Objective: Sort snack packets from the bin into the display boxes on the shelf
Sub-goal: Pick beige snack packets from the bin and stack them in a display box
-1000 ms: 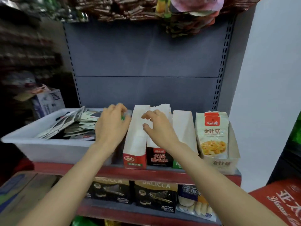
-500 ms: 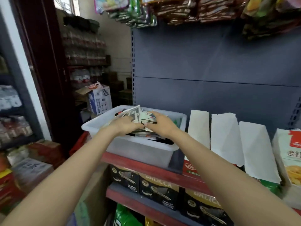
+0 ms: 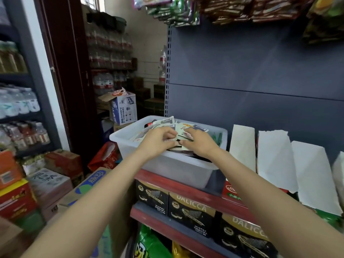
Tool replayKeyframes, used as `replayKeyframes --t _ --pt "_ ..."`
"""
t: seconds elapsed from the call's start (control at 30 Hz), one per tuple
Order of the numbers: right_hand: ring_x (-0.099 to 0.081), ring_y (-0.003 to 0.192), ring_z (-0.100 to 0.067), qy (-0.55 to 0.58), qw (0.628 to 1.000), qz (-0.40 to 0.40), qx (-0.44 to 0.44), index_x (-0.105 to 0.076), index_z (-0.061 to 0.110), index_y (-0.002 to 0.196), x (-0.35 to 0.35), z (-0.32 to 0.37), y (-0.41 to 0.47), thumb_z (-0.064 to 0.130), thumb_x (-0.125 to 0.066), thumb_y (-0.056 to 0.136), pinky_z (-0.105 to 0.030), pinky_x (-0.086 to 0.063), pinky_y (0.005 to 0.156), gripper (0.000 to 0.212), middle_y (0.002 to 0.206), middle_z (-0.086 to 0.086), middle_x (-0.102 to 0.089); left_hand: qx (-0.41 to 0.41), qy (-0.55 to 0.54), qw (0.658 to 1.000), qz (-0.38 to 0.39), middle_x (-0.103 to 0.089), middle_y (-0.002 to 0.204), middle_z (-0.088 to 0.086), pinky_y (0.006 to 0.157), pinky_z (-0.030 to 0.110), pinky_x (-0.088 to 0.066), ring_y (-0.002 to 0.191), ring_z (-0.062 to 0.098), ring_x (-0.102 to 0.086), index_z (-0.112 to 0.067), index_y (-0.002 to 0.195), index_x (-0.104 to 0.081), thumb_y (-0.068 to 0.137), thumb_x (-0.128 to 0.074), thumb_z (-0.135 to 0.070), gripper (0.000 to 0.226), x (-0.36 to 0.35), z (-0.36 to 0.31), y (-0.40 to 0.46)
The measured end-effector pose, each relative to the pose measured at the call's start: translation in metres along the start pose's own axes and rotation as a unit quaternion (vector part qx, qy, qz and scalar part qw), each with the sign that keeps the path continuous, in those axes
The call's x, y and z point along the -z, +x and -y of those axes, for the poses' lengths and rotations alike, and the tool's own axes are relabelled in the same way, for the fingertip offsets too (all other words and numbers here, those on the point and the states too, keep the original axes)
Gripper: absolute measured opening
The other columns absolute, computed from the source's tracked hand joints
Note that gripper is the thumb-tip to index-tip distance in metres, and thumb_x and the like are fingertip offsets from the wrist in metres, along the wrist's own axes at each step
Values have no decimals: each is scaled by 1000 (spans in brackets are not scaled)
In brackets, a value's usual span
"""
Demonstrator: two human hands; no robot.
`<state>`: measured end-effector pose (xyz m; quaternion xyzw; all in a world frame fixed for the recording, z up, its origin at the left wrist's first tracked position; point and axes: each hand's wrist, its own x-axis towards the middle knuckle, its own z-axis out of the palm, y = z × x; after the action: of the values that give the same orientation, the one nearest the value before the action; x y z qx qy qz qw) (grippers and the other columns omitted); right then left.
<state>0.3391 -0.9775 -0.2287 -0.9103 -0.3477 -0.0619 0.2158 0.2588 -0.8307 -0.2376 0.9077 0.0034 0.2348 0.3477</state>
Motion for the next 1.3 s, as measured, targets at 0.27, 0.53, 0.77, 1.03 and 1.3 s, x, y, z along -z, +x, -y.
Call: replayKeyframes --t 0.27,0.53,0.77,1.03,1.3 --pt "-40 128 -12 118 986 -69 98 -47 22 137 13 -1 -21 17 -63 89 -4 -25 94 51 139 -1 -47 -70 -123 986 -89 -71 83 -9 73 18 -48 79 1 -64 -19 90 -69 93 -56 -16 14 4 -33 -4" --pt "-52 90 -13 119 968 -217 45 -71 17 103 45 -27 -57 20 -56 93 -17 -34 70 18 98 -2 -60 -78 -200 965 -147 -70 78 -9 73 25 -53 77 5 -65 -16 85 -70 81 -73 -23 8 -11 -68 0" --pt "-61 82 -18 240 924 -297 -2 -64 15 84 80 -69 -116 19 -53 95 -32 -48 71 16 84 -3 -65 -70 -289 946 -132 -65 92 -9 72 26 -53 85 13 -63 -30 92 -58 81 -72 -13 25 -58 -121 6" --pt "-65 86 -20 281 893 -342 -78 -64 16 98 118 -136 -186 13 -54 94 -37 -55 73 10 90 1 -68 -47 -342 938 30 -62 100 3 66 31 -58 82 7 -64 -28 116 -47 81 -66 4 51 -140 -189 -3" --pt "-61 77 1 254 885 -371 -124 -47 21 124 157 -203 -249 2 -58 88 -11 -50 58 42 97 7 -59 -99 -334 936 48 -62 98 1 71 36 -59 91 16 -64 -30 115 -48 81 -66 3 51 -217 -267 2"
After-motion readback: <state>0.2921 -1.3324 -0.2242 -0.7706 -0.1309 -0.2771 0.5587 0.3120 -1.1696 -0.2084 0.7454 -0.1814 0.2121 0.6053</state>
